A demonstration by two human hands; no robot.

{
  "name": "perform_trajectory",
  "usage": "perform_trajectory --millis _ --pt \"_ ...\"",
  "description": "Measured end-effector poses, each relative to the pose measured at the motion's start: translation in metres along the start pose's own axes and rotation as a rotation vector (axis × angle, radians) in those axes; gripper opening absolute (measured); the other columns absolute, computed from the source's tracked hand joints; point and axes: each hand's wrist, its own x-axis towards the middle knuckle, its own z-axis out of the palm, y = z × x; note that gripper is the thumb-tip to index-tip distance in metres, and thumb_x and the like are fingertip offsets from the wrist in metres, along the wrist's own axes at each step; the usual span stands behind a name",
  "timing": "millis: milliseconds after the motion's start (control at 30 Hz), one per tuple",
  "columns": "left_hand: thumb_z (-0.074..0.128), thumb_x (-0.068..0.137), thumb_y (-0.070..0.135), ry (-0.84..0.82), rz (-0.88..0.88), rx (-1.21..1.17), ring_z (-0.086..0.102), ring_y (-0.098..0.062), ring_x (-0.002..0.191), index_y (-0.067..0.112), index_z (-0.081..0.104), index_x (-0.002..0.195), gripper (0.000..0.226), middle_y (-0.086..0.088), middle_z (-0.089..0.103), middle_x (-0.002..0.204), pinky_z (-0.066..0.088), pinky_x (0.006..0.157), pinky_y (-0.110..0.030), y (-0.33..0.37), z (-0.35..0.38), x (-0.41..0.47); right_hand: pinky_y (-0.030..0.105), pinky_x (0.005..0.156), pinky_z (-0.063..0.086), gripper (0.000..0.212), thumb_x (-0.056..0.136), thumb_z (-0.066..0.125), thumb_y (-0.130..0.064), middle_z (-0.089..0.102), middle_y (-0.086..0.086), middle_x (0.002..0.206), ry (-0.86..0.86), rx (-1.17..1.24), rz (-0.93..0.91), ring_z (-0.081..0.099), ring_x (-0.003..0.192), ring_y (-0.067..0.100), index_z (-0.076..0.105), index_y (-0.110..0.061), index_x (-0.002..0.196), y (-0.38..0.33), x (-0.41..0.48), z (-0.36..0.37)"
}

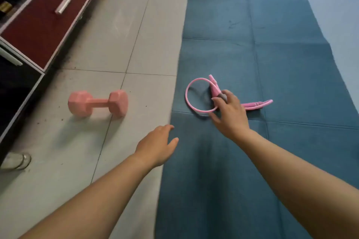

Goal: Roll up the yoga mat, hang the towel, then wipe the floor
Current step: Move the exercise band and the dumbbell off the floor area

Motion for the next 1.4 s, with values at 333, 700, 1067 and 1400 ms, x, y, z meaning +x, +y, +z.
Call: perform_trajectory --millis 333,700,1067,1400 --pt "0.045 0.095 0.040 -0.026 -0.055 -0.132 0.047 -0.019 0.123 0.021 0.039 0.137 0.047 -0.001 0.049 0.136 0.037 0.101 -0.030 0.019 0.002 0.012 0.047 0.094 0.040 0.055 0.083 0.059 -0.043 0.050 0.010 0.115 -0.166 0.087 0.237 0.050 0.111 0.033 0.040 -0.036 0.134 0.009 0.008 -0.001" --pt "0.045 0.095 0.039 -0.058 -0.072 -0.216 0.048 -0.017 0.121 0.022 0.041 0.136 0.044 0.001 0.050 0.135 0.036 0.099 -0.027 0.006 0.001 0.002 0.042 0.088 0.045 0.072 0.083 0.063 -0.036 0.051 0.006 0.124 -0.186 0.180 0.190 0.054 0.108 0.030 0.023 -0.036 0.144 0.004 0.012 0.013" --pt "0.045 0.095 0.039 -0.006 0.020 -0.131 0.046 -0.015 0.124 0.025 0.037 0.138 0.046 0.004 0.046 0.139 0.037 0.101 -0.030 0.001 -0.007 0.000 0.030 0.096 0.038 0.060 0.081 0.055 0.000 0.055 -0.004 0.127 -0.150 0.315 0.002 0.052 0.115 0.019 0.051 -0.035 0.130 -0.010 -0.001 0.015" --pt "0.068 0.082 0.032 0.239 0.427 -0.122 0.046 -0.010 0.121 0.024 0.043 0.133 0.057 0.008 0.047 0.135 0.035 0.096 -0.019 0.017 -0.041 0.010 0.038 0.084 0.052 0.056 0.077 0.068 -0.003 0.056 -0.019 0.103 -0.157 0.375 0.092 0.063 0.085 0.016 0.050 -0.025 0.126 -0.017 -0.044 -0.053"
